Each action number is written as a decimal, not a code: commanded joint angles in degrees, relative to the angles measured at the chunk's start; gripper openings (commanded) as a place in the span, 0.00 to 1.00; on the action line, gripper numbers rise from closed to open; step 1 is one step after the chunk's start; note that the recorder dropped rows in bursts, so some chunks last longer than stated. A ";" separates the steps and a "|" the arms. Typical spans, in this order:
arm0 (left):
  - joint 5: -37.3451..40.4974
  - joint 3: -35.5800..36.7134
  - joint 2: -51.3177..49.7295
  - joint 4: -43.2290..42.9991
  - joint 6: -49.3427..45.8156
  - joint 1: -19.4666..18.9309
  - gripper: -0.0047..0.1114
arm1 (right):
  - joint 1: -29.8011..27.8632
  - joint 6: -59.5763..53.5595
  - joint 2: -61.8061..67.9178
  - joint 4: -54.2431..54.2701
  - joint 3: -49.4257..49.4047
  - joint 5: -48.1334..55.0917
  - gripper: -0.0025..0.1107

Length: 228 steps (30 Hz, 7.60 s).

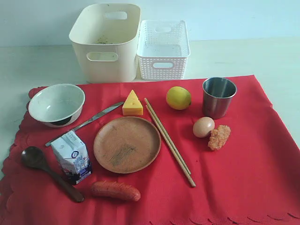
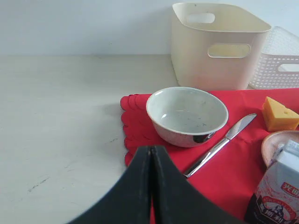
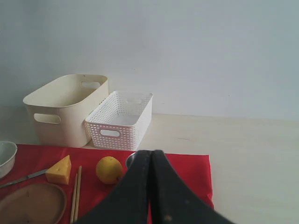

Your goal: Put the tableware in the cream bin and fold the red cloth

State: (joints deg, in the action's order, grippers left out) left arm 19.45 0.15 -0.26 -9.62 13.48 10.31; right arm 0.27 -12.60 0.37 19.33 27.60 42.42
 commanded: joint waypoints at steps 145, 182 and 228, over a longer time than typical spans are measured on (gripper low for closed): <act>-0.66 -0.15 0.26 -0.17 0.23 0.35 0.05 | 21.07 -24.84 121.07 -6.41 62.48 3.19 0.62; -0.66 -0.15 0.26 -0.17 0.23 0.35 0.05 | 24.07 -20.13 114.42 -5.17 71.63 7.33 0.02; -0.66 -0.15 0.26 -0.17 0.23 0.35 0.05 | 20.94 -12.75 131.71 -4.91 76.35 -24.86 0.57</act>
State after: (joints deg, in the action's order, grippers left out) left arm 19.45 0.15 -0.26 -9.62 13.48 10.31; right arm 21.53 -25.51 134.03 14.16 103.16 18.39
